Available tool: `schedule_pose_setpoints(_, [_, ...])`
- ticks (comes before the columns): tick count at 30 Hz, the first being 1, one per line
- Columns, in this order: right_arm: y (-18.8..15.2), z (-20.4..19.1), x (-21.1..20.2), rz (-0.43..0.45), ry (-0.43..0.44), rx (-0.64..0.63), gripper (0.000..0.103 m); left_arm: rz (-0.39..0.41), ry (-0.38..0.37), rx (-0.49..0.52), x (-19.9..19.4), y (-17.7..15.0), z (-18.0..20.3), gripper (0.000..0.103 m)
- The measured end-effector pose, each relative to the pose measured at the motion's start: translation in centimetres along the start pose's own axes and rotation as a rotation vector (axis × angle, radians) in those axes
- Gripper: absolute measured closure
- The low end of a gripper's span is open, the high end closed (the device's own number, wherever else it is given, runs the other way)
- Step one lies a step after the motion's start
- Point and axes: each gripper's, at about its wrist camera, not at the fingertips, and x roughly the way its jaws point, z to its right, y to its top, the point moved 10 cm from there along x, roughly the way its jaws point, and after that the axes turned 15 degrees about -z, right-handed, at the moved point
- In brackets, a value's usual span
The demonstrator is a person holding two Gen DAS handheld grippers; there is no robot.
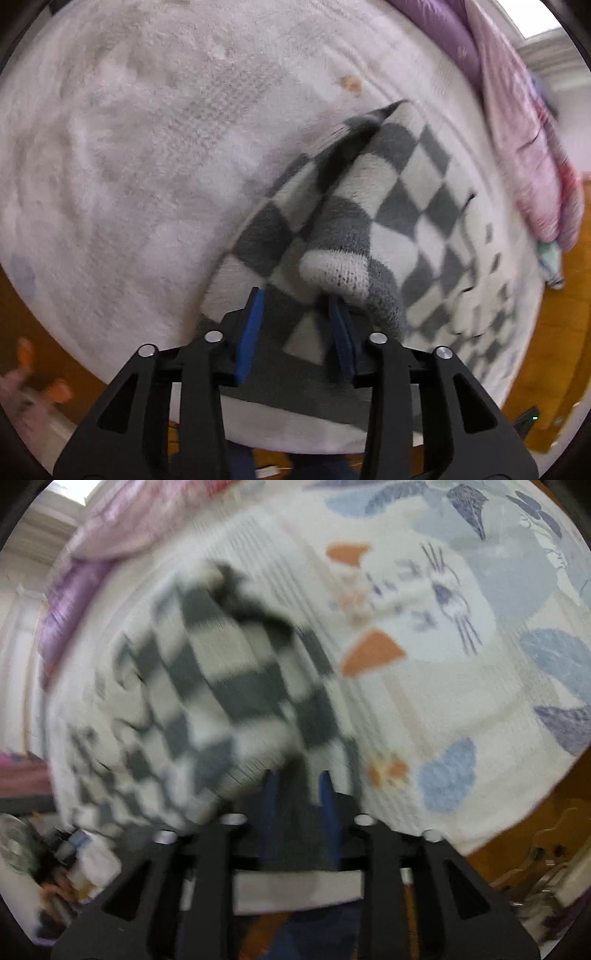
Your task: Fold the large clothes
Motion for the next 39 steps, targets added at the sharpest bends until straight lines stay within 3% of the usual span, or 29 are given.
schedule_pose_setpoints(2, [1.3,-1.1,0.2,0.019,0.060,0.021,0.044,-0.011,-0.042,-0.022,0.5,-0.1,0.4,0.064])
schedule_pose_setpoints(5, [3.2,-1.7,1.8,-0.017,0.126,0.092,0.044,-0.018,-0.199,-0.107,0.9,-0.8,0.6,0.064])
schedule_pose_setpoints(8, [4.1,-1.4,4.0,-0.057,0.089,0.111,0.044,-0.014,-0.250,-0.147,0.4,-2.1,0.8,0.048])
schedule_pose_setpoints(10, [4.3,-1.5,4.8,-0.072,0.082,0.114,0.044,-0.003,-0.278,-0.154,-0.1,-2.6,0.8,0.048])
schedule_pose_setpoints(12, [4.4,-1.6,5.1,-0.072,0.083,0.117,0.044,0.007,-0.355,-0.190,-0.7,-2.7,0.9,0.045])
schedule_pose_setpoints(15, [4.5,-1.6,5.0,-0.075,0.085,0.116,0.044,0.022,-0.441,-0.233,-1.2,-2.6,1.3,0.036])
schedule_pose_setpoints(20, [4.2,-1.7,5.5,-0.085,0.071,0.108,0.044,0.018,-0.392,-0.187,1.3,-0.3,3.6,0.036])
schedule_pose_setpoints(23, [4.0,-1.4,5.8,-0.098,0.072,0.117,0.046,-0.008,-0.303,-0.180,4.2,1.4,4.4,0.038])
schedule_pose_setpoints(24, [3.9,-1.4,5.9,-0.101,0.069,0.116,0.048,-0.029,-0.255,-0.173,5.2,1.8,4.4,0.051])
schedule_pose_setpoints(25, [3.8,-1.5,6.1,-0.107,0.058,0.107,0.052,-0.044,-0.212,-0.160,5.8,2.0,4.3,0.074])
schedule_pose_setpoints(26, [3.7,-1.4,6.1,-0.113,0.043,0.091,0.070,-0.056,-0.169,-0.137,6.3,2.2,4.3,0.084])
schedule_pose_setpoints(27, [3.7,-1.4,6.0,-0.111,0.016,0.069,0.081,-0.057,-0.144,-0.121,6.3,2.2,4.3,0.088])
schedule_pose_setpoints(30, [3.2,-2.0,4.5,-0.087,-0.041,0.003,0.087,-0.034,-0.078,-0.044,4.8,1.7,4.6,0.091])
schedule_pose_setpoints(34, [1.7,-2.3,1.7,-0.069,-0.046,-0.026,0.089,-0.032,-0.084,0.015,2.0,-0.2,4.2,0.091])
schedule_pose_setpoints(39, [-0.8,-0.3,2.7,-0.130,-0.093,-0.043,0.089,-0.085,-0.011,0.036,3.3,-1.8,1.8,0.090])
